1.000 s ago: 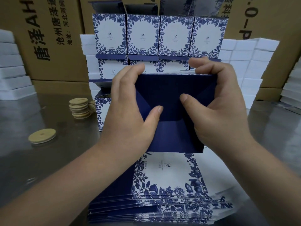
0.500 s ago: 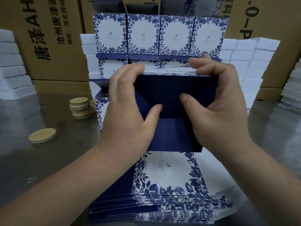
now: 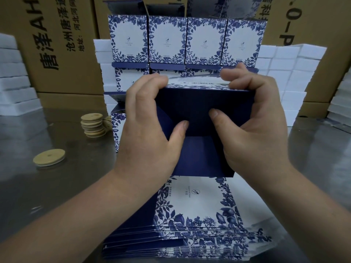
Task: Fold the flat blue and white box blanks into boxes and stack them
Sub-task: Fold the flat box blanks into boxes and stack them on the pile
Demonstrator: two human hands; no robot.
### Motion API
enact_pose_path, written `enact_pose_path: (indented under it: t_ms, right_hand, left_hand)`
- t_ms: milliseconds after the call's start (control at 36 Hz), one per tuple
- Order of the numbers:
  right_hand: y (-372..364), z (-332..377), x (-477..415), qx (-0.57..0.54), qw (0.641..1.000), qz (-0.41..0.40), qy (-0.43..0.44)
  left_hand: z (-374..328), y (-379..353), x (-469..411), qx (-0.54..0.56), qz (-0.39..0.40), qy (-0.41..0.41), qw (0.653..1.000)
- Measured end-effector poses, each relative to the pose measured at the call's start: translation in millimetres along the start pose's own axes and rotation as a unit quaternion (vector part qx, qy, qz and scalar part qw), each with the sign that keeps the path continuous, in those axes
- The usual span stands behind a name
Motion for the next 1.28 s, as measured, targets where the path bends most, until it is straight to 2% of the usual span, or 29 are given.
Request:
enact_pose_path:
  t_ms: [611,1056,1222,1278]
  right_hand:
    - [-0.8,0.2,0.7,0.005,1.0,-0.002,0.009]
    - [1.3,-1.1,-0.6,-0.003,1.0,0.004,-0.002]
    - [3.5,-1.3,1.0,-0.033,0.999,-0.015,-0.003]
    - [4.4,-3.8,-1.7,-0.097,0.993,-0.038,-0.056]
  left_hand:
    - [-1.5,1.4,-0.5,-0.001,-0.006,0.001,1.0]
    - [-0.7,2.0,-3.3,0.02,0.003,-0.035,0.999]
    - [-1.1,1.1,-2.3,0.055,0.004,-0.023,0.998]
    - [-0.7,2.9,-2.1,0.106,-0.002,0.004,0.994]
Point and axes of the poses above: each hand's wrist, its own x-axis away from the middle knuckle, its own y-axis out of the back of the hand, z = x × y, the point moved 4 cm from there along -x, towards the middle knuckle, and after that the axes turned 8 degrees about x, right-handed, at the moved point
